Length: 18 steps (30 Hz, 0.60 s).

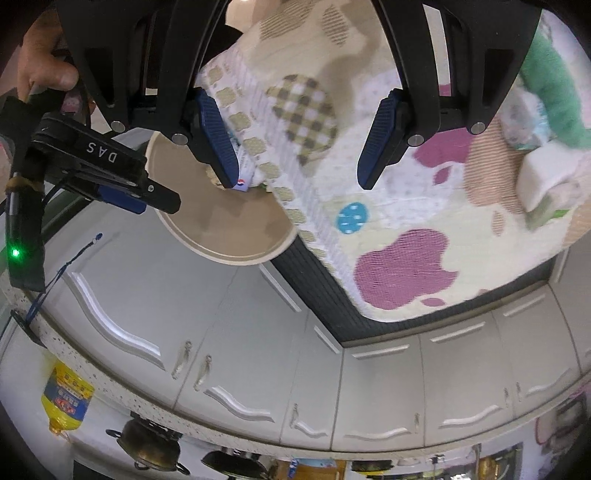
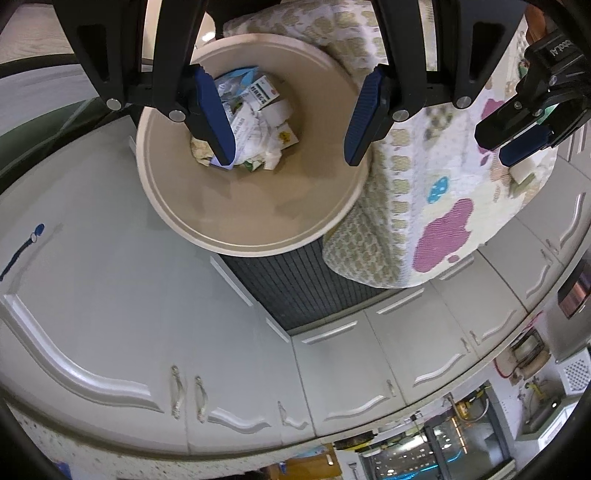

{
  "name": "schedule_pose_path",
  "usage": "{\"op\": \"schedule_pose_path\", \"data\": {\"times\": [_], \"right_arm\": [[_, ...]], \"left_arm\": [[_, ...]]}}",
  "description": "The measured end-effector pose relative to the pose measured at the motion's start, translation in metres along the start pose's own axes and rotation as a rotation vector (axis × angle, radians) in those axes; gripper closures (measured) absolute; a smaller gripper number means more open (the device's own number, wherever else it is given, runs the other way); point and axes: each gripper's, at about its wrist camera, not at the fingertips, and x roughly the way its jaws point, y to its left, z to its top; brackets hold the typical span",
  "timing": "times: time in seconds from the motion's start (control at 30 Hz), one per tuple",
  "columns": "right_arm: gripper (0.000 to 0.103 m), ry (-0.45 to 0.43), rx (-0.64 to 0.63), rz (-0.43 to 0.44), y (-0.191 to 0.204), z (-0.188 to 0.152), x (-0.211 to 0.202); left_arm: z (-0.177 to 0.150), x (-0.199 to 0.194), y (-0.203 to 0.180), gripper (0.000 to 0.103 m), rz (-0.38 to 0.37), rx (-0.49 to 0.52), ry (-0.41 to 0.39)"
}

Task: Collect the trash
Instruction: 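Move both tools back over the remaining trash on the table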

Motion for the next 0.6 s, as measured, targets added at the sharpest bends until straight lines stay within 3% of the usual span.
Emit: {"op": "schedule_pose_path", "data": {"times": [0.6], "right_arm": [[0.044,-0.009,-0.155,0.077,0.093,-0.009,-0.010]], "left_arm": [[-0.024,-0.068,0.073,0.037,0.133,-0.080,-0.088]]}}
